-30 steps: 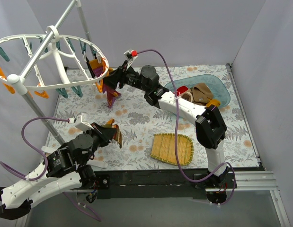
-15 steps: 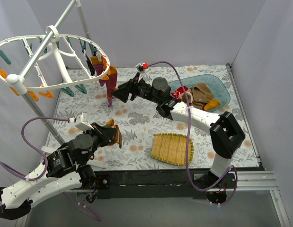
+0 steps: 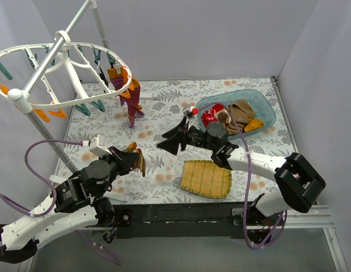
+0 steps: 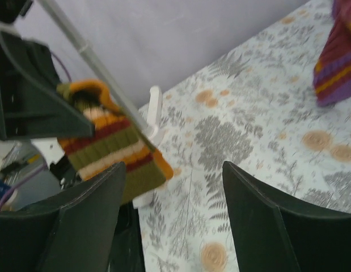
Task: Remove the socks clipped to the hanger
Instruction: Remove the sock from the hanger, then place the sock in the bin, then remove the sock from the hanger.
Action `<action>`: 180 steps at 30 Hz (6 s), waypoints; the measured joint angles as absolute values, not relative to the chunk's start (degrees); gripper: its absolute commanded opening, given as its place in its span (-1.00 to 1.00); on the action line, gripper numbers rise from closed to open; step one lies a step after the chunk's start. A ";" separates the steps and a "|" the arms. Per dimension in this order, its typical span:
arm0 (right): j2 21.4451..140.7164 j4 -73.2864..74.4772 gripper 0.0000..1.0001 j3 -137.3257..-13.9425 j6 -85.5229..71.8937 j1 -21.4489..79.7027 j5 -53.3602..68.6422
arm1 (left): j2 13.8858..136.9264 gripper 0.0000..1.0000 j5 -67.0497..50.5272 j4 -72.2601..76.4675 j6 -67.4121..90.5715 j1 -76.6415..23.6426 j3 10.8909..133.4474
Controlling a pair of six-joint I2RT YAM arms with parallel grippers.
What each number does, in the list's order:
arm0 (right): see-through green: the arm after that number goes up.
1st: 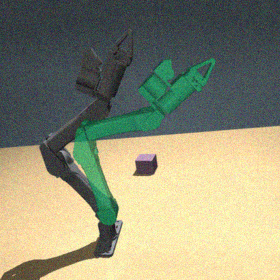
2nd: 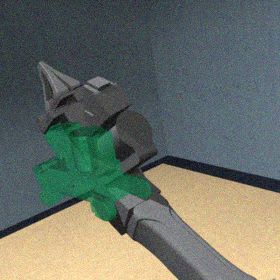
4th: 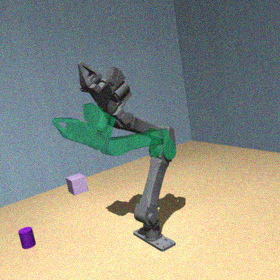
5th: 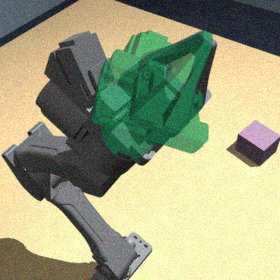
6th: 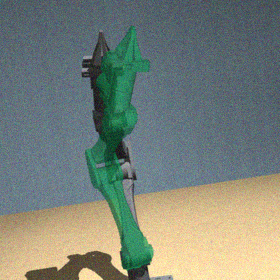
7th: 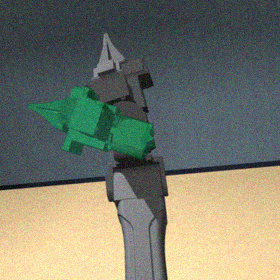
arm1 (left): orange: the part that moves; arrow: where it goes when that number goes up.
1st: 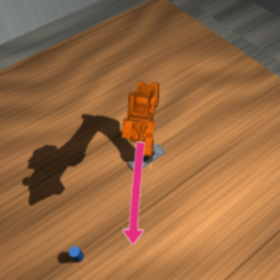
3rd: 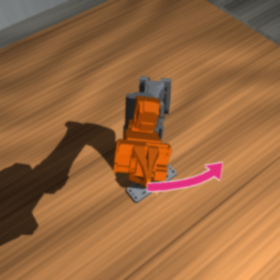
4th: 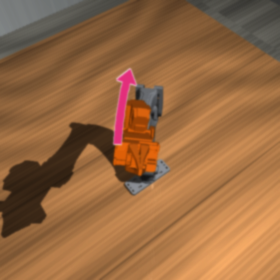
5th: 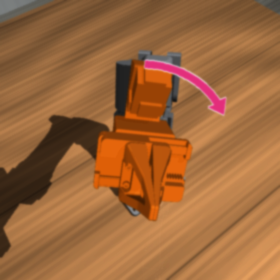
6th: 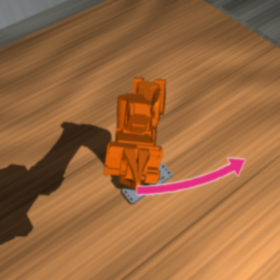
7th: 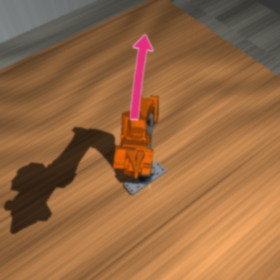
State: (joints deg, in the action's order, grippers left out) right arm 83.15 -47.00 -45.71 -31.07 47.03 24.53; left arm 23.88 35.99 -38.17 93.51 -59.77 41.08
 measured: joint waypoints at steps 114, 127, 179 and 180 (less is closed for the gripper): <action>94.74 -17.04 0.15 -54.02 -18.90 12.38 4.78 | 37.17 0.64 30.94 -23.46 84.82 -59.77 48.93; 81.06 -3.99 0.43 -56.93 -18.50 12.34 3.60 | 35.70 0.65 31.16 -23.44 84.95 -59.77 48.93; 139.68 -31.73 -0.49 -110.87 -20.58 44.05 16.64 | 34.70 0.68 41.15 -36.42 82.06 -59.77 61.04; 139.68 -31.88 -0.75 -110.76 -20.75 44.05 16.67 | 34.81 0.68 41.12 -36.38 82.00 -59.77 61.01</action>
State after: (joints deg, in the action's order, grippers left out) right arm 139.68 -31.88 -110.76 -20.75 44.05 16.67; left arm 34.81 41.12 -36.38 82.00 -59.77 61.01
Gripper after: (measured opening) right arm 0.514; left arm 0.840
